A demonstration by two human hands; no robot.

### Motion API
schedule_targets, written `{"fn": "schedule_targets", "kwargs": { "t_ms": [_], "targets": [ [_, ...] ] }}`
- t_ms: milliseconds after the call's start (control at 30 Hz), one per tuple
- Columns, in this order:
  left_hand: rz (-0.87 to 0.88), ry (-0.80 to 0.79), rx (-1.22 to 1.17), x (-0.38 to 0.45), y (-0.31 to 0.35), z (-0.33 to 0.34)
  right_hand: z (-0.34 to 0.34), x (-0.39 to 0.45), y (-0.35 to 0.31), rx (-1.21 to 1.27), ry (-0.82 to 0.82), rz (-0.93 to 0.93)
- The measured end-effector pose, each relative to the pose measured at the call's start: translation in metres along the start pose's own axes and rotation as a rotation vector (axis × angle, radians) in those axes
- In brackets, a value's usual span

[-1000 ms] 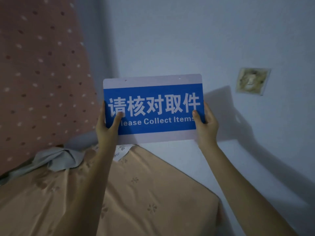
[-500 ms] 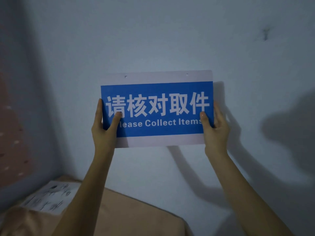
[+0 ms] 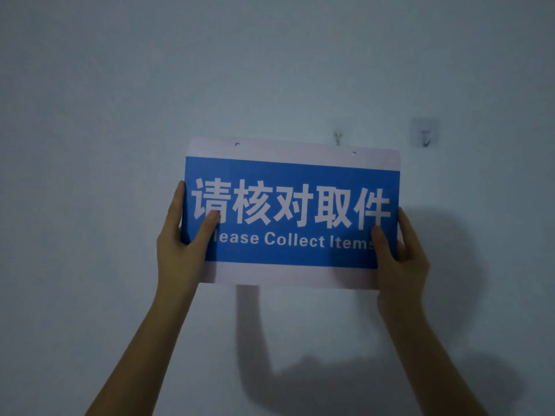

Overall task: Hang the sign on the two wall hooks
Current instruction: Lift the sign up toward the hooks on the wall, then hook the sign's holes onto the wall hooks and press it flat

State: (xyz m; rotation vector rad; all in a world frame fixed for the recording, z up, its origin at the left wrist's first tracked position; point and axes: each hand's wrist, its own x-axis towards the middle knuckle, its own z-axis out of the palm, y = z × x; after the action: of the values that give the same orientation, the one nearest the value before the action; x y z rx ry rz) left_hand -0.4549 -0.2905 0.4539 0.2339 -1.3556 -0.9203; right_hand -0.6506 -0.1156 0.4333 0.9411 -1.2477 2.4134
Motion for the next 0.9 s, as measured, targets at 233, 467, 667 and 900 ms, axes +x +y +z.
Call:
{"fn": "schedule_targets", "kwargs": {
  "t_ms": [233,467,667,900],
  "targets": [
    [-0.042,-0.056,-0.156,-0.007,-0.013,0.079,-0.056,0.044,-0.013,-0.111,0.092,-0.077],
    [-0.088,-0.135,-0.204,-0.012,-0.029,0.14,-0.095,0.078,0.0,-0.143,0.171,-0.051],
    [-0.118,-0.16,-0.166,-0.007,-0.037,0.172,-0.108,0.105,0.013,-0.159,0.224,-0.025],
    [-0.1,-0.15,-0.159,0.006,-0.043,0.186,-0.097,0.121,0.018,-0.153,0.235,-0.055]
  ]
}}
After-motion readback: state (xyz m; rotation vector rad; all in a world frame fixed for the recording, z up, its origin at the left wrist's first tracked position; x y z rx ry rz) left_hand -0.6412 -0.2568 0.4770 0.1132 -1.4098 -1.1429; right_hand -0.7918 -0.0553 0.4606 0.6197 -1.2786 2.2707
